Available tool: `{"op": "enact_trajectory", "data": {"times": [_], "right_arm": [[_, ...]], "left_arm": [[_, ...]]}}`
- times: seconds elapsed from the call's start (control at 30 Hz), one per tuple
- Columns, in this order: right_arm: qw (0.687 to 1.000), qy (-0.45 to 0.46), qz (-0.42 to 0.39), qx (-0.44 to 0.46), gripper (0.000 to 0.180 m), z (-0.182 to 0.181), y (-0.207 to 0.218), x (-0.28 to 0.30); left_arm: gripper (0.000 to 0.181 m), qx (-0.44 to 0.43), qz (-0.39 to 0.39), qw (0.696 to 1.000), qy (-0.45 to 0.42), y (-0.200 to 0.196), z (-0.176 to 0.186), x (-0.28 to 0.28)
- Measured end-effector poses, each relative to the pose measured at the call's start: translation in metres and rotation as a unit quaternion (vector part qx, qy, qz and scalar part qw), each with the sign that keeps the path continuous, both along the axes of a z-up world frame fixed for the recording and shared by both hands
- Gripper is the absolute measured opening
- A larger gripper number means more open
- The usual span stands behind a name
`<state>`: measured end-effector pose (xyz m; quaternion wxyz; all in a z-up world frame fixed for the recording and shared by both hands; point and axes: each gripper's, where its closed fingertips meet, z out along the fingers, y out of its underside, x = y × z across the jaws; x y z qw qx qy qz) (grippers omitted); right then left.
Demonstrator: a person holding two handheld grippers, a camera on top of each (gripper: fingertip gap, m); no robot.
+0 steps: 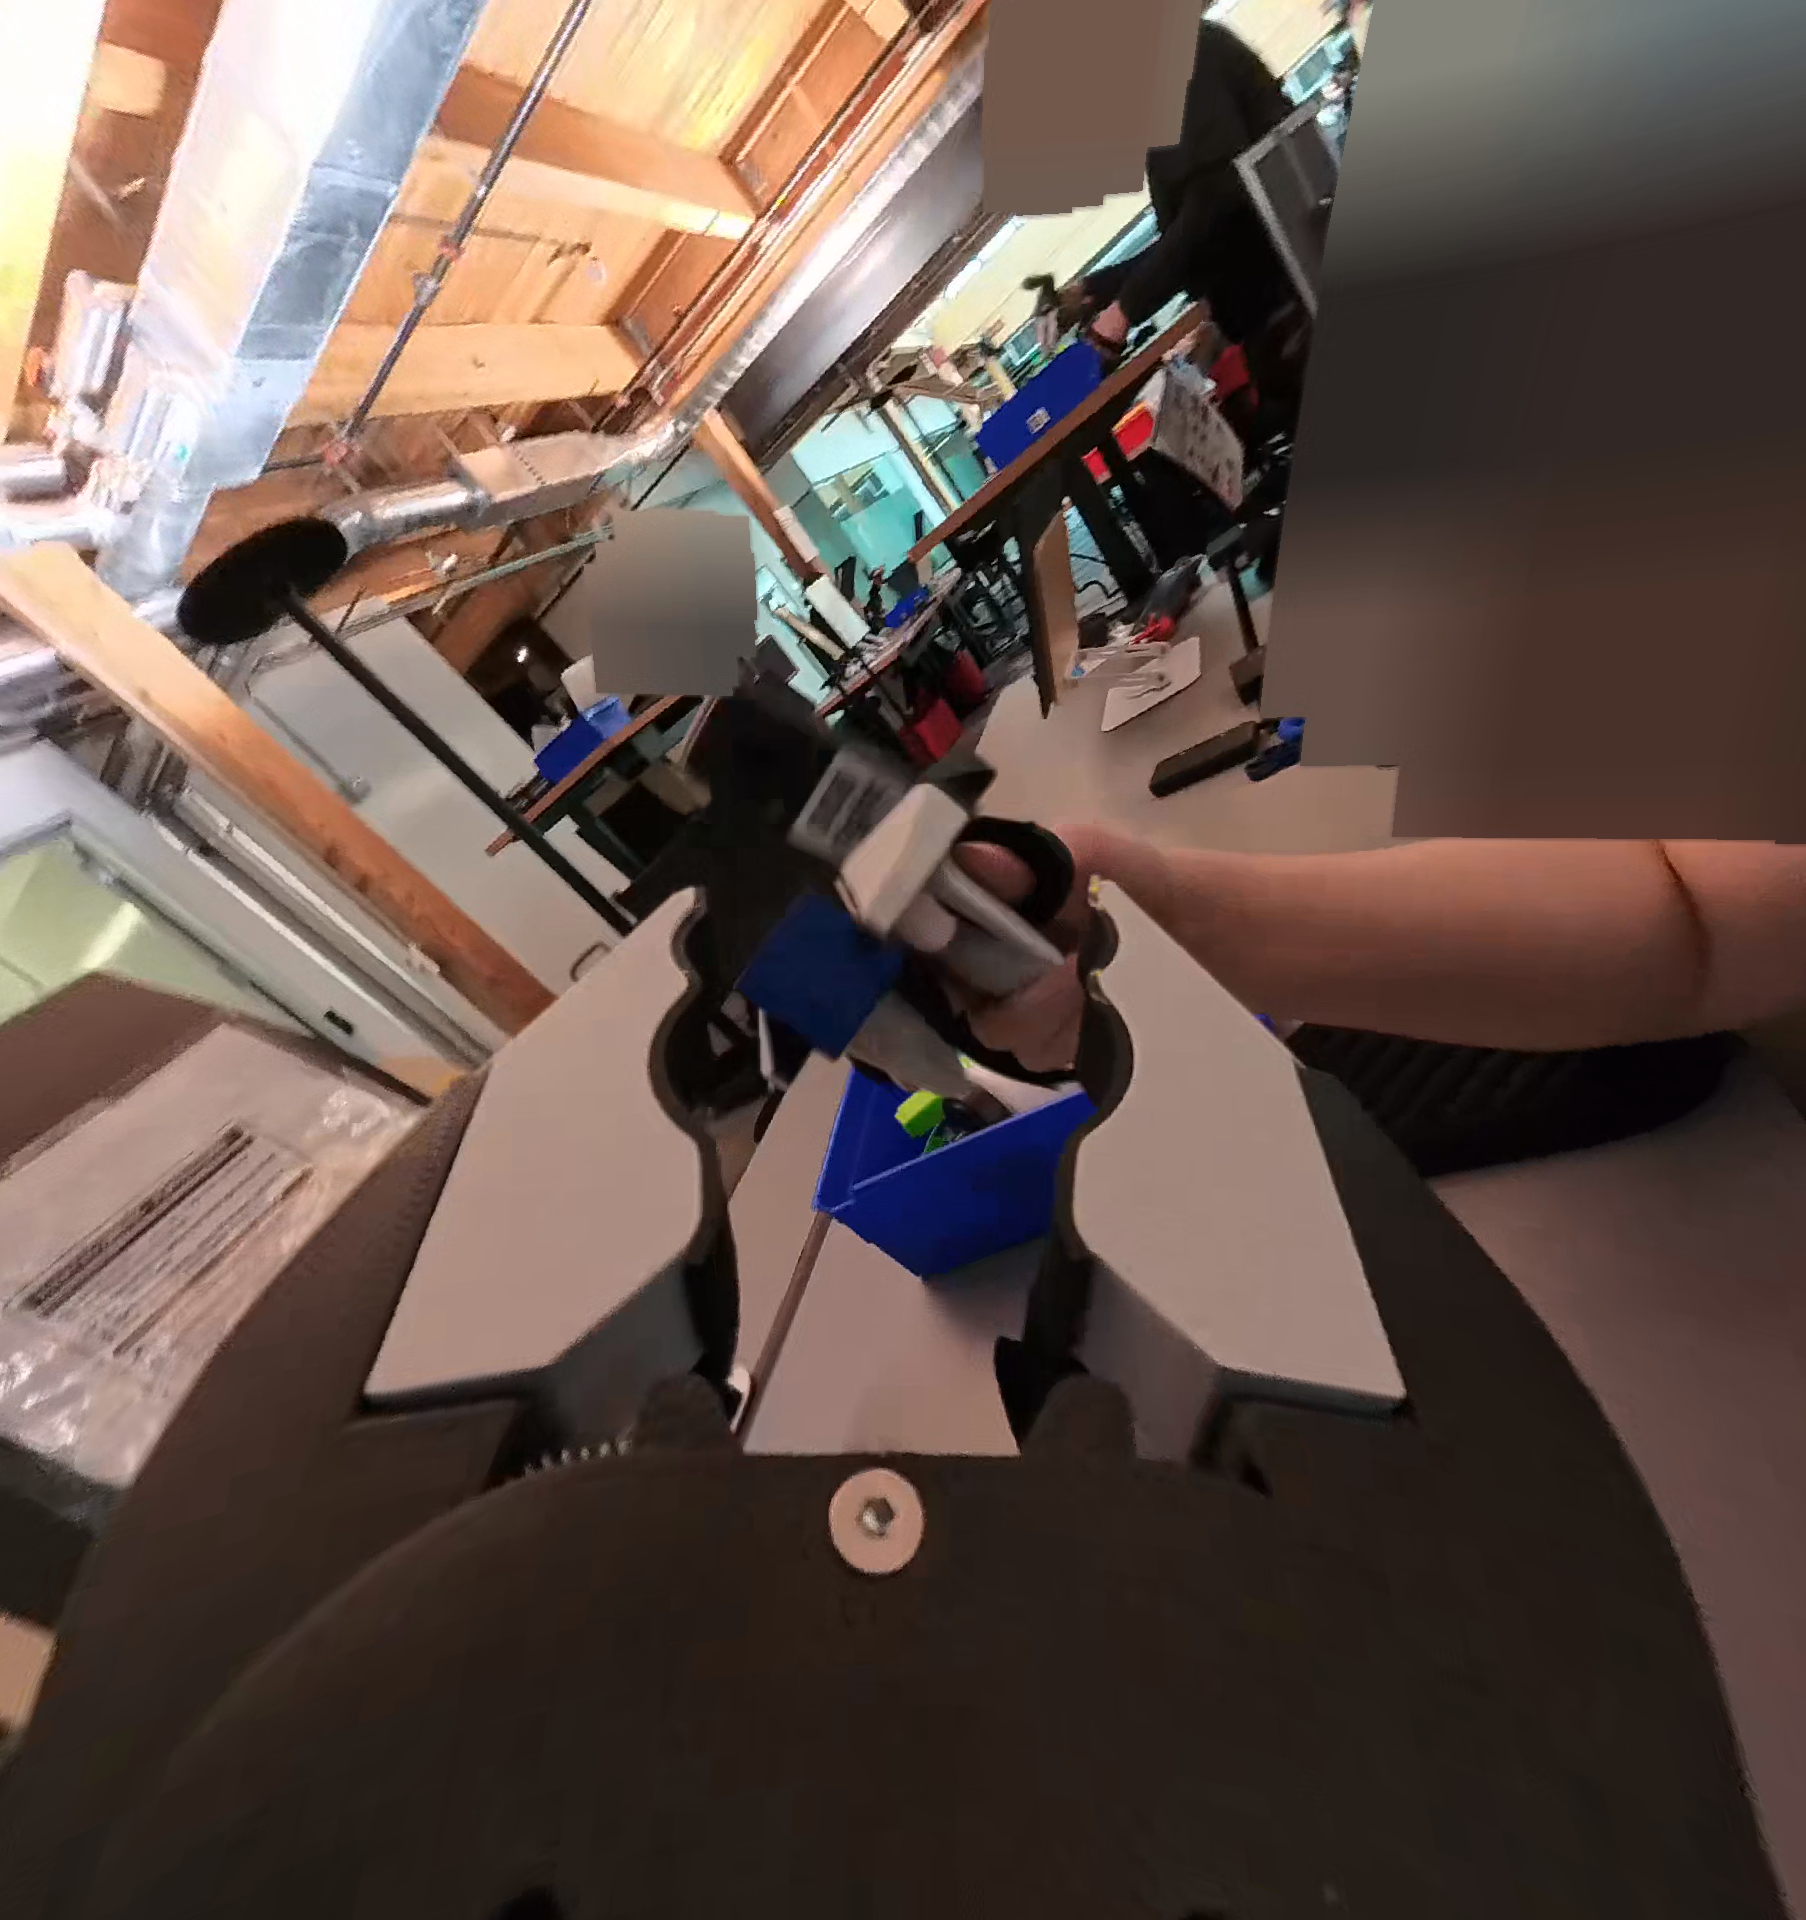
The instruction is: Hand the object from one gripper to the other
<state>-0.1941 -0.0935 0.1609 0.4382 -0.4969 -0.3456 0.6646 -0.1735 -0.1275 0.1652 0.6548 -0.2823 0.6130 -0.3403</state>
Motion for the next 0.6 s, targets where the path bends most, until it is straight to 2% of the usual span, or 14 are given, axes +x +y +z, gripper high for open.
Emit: {"op": "enact_trajectory", "data": {"times": [0.03, 0.07, 0.13, 0.2, 0.3, 0.4, 0.47, 0.53, 0.6], "right_arm": [[0.995, -0.035, -0.074, 0.062, 0.033, -0.003, 0.009, 0.004], [0.979, -0.059, -0.141, 0.133, 0.033, -0.001, 0.014, 0.010], [0.924, -0.107, -0.236, 0.281, 0.033, 0.002, 0.012, 0.018], [0.857, -0.137, -0.284, 0.408, 0.033, 0.005, 0.001, 0.019], [0.750, -0.182, -0.335, 0.541, 0.033, 0.004, -0.008, 0.017], [0.633, -0.244, -0.389, 0.624, 0.033, 0.001, -0.001, 0.016], [0.563, -0.290, -0.418, 0.651, 0.033, -0.002, 0.009, 0.017], [0.507, -0.329, -0.445, 0.661, 0.033, -0.003, 0.019, 0.018], [0.466, -0.351, -0.458, 0.671, 0.033, -0.005, 0.025, 0.017]], "left_arm": [[0.065, -0.016, 0.016, 1.000, 0.004, 0.004, 0.002, -0.001], [0.063, -0.037, 0.034, 0.999, 0.016, 0.009, 0.002, -0.001], [0.062, -0.081, 0.064, 0.994, 0.039, 0.019, -0.001, -0.002], [0.061, -0.127, 0.077, 0.988, 0.044, 0.024, 0.000, -0.003], [0.057, -0.202, 0.072, 0.976, 0.034, 0.026, 0.004, -0.001], [0.062, -0.265, 0.058, 0.961, 0.046, 0.023, 0.001, 0.005], [0.062, -0.277, 0.064, 0.958, 0.049, 0.024, -0.002, 0.009], [0.059, -0.263, 0.102, 0.958, 0.046, 0.032, -0.005, 0.013], [0.047, -0.230, 0.162, 0.959, 0.047, 0.044, -0.010, 0.015]]}}
